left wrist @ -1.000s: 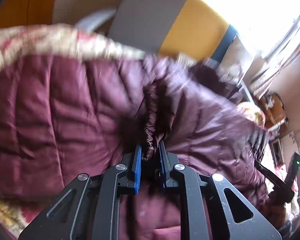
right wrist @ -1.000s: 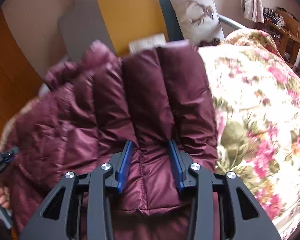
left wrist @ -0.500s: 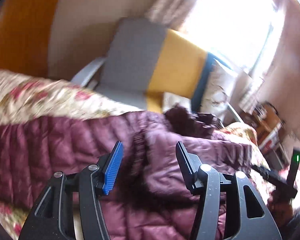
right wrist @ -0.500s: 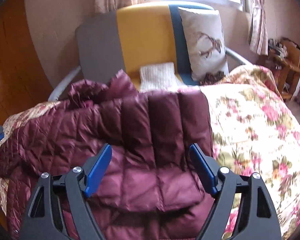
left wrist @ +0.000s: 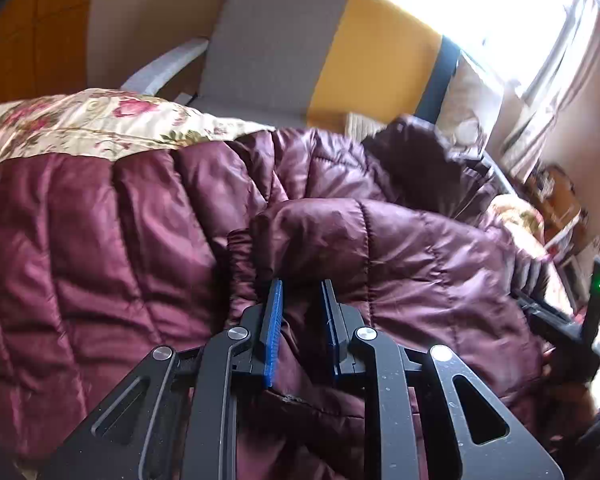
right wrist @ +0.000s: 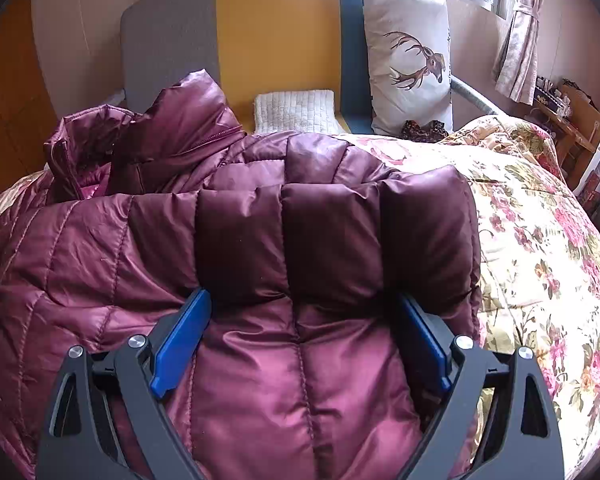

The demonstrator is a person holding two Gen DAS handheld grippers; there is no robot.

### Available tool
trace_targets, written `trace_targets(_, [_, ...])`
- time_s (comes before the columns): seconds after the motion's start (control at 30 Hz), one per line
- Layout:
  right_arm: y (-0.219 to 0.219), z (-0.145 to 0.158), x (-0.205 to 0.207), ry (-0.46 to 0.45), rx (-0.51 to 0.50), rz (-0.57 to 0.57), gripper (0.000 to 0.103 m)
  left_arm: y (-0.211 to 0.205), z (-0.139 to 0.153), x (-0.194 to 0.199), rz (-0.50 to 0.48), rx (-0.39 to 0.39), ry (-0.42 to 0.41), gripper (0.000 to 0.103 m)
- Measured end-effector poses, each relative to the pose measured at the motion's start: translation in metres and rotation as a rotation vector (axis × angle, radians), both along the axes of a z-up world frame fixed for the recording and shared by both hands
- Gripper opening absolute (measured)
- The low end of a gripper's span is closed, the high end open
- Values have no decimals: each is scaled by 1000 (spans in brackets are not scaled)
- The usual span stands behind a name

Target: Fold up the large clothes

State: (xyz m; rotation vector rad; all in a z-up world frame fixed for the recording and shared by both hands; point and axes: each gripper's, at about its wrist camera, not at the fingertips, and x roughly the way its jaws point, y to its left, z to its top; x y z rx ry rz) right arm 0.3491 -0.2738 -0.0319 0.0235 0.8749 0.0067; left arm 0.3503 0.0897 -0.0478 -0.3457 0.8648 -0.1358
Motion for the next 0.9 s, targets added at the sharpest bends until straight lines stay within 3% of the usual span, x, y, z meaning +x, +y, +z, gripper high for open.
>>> trace_targets(0.03, [1,4,-4,-1,5,-3,92,8,7,-9,21,-49,-4,22])
trace_targets(0.07, [2,11,-13,-10,21,-7,96,17,13,-17,40,-85,-11,37])
trace_targets(0.1, [3,19,-21,-33,44,-10,98,23,20,-27,68,-111,-33,65])
trace_targets(0.17, [4,36,-45,-87,81,-12,100,44,39,-63,159,-130,-126,79])
trace_targets(0.3, [16,57,-95,-110,166,26,101,97,46,-121,261,-156,-157,79])
trace_targets(0.43, [43,55,-146,-73,193,96,101,172,28,-172,449,-159,-106,79])
trace_targets(0.57, [71,38,-191,-31,161,156,101,261,1,-228,692,-331,-59,79])
trace_targets(0.77, [88,17,-224,32,189,147,101,353,-26,-270,935,-564,-78,79])
trace_targets(0.83, [87,15,-226,35,175,145,101,367,-32,-267,956,-612,-81,74])
trace_targets(0.9, [85,13,-227,44,175,139,101,380,-35,-262,989,-617,-85,56])
